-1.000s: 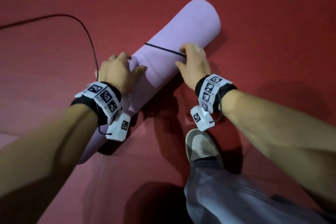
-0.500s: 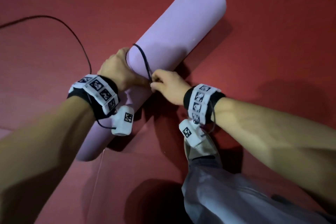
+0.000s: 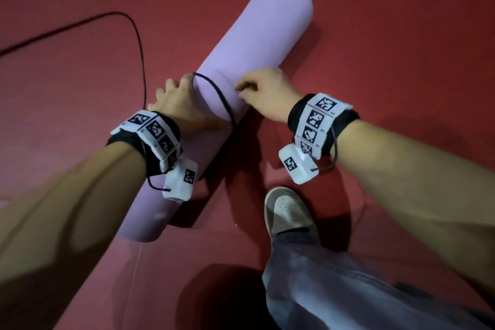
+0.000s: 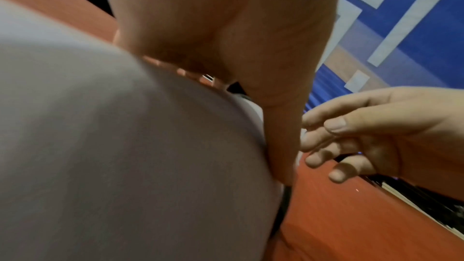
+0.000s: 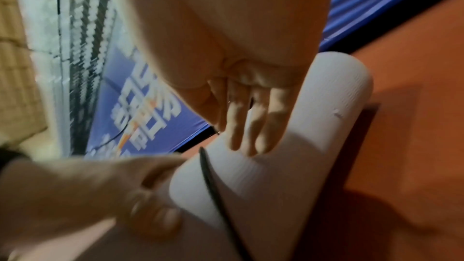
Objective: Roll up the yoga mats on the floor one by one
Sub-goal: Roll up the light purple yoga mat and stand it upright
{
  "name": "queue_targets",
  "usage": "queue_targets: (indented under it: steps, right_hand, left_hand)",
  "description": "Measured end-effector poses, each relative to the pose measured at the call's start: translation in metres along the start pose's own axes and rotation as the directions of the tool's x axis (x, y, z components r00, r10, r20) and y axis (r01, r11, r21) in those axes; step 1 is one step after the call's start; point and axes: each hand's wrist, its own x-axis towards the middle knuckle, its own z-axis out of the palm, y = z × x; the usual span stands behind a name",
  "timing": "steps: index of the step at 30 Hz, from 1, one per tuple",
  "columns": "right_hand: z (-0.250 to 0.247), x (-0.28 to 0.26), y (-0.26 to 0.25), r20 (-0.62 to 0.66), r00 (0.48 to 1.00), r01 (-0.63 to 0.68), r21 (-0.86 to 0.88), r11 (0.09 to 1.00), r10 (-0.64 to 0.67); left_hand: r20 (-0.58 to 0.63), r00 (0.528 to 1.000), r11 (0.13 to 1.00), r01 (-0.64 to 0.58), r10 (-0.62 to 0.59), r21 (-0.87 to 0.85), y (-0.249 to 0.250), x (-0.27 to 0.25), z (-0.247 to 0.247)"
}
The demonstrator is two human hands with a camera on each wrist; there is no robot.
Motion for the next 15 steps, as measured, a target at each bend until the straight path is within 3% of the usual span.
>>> queue_targets:
  steps: [7, 11, 13, 15]
  right_hand:
    - [0.009, 0.013, 0.005, -0.131, 0.983, -0.123, 0.034, 0.992, 0.126]
    - [0.025, 0.007, -0.004, -0.014, 0.998, -0.054, 0.001, 0.999, 0.054]
    - [0.034, 0.008, -0.011, 0.054, 0.999, 0.006, 0.016, 1.000, -0.007]
    - [0.040, 0.007, -0.011, 0.091, 0.995, 0.036, 0.060, 0.998, -0.041]
  left_hand:
    - [0.140, 0.990, 1.000, -0.016, 0.015, 0.006, -0.012, 0.002, -0.010]
    - [0.211, 0.977, 0.996, -0.004, 0.023, -0.091, -0.009, 0.013, -0.001]
    - [0.301, 0.951, 0.962, 0.020, 0.066, -0.274, -0.013, 0.021, 0.009]
    - [0.311, 0.948, 0.927, 0.063, 0.060, -0.370, -0.019, 0.024, 0.017]
